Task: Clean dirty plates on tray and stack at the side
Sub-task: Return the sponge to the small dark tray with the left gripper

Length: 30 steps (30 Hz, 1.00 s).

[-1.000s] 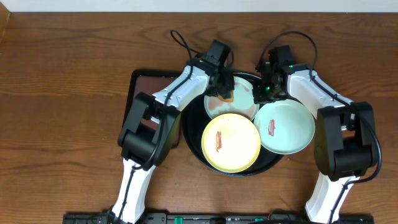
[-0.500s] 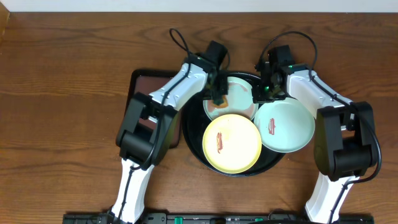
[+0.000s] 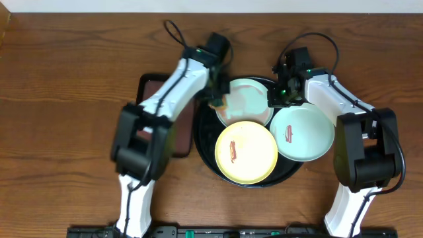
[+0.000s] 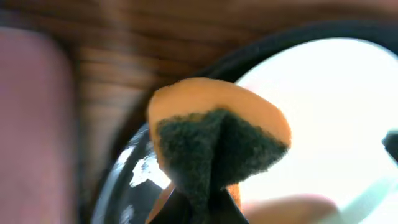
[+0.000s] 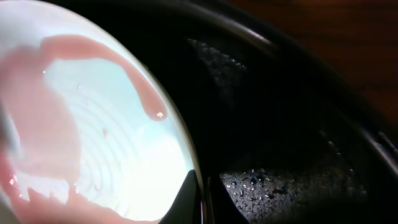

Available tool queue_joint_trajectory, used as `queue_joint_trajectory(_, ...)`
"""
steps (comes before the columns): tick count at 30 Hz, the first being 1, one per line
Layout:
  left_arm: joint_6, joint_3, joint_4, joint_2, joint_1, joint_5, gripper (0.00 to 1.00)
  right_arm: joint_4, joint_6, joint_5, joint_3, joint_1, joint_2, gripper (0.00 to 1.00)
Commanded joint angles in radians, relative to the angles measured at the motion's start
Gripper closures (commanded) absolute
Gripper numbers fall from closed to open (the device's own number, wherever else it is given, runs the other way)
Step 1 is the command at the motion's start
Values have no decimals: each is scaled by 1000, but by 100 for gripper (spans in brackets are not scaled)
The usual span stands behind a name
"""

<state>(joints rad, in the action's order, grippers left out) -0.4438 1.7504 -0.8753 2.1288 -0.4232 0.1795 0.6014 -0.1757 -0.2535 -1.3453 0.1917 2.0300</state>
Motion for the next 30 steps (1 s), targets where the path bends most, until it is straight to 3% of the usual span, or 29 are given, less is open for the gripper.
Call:
queue_joint_trajectory(1, 10, 32, -55, -119, 65, -34, 93, -9, -22, 18, 4, -8, -9, 99)
queue_joint_trajectory(7, 79, 2, -222, -155, 212, -77, 93, -15, -22, 18, 4, -8, -9, 99)
queue_joint_trajectory(16, 148, -227, -147, -110, 319, -87, 92, -36, -1, 17, 4, -7, -9, 99)
queue_joint_trajectory(18, 148, -227, -147, -113, 333, -86, 85, -37, 34, 17, 4, -6, -9, 99)
queue_joint_trajectory(19, 148, -220, -156, -120, 340, -78, 67, -37, 67, 17, 5, -6, -9, 99)
queue_joint_trajectory(20, 148, -214, -167, -126, 341, -75, 61, -37, 87, 17, 5, -6, -9, 99)
queue_joint_trajectory(21, 148, -208, -179, -134, 342, -74, 58, -39, 97, 17, 5, -6, -8, 98)
queue_joint_trajectory(24, 149, -183, -215, -183, 342, -63, 55, -62, 106, 17, 5, -7, -8, 84)
queue_joint_trajectory(26, 148, -177, -226, -234, 342, -52, 53, -83, 106, 17, 5, -7, -7, 82)
queue_joint_trajectory(27, 148, -177, -232, -283, 342, -48, 50, -98, 106, 17, 5, -7, -2, 82)
queue_joint_trajectory(30, 149, -177, -245, -385, 342, -50, 40, -105, 101, 17, 5, -7, 17, 99)
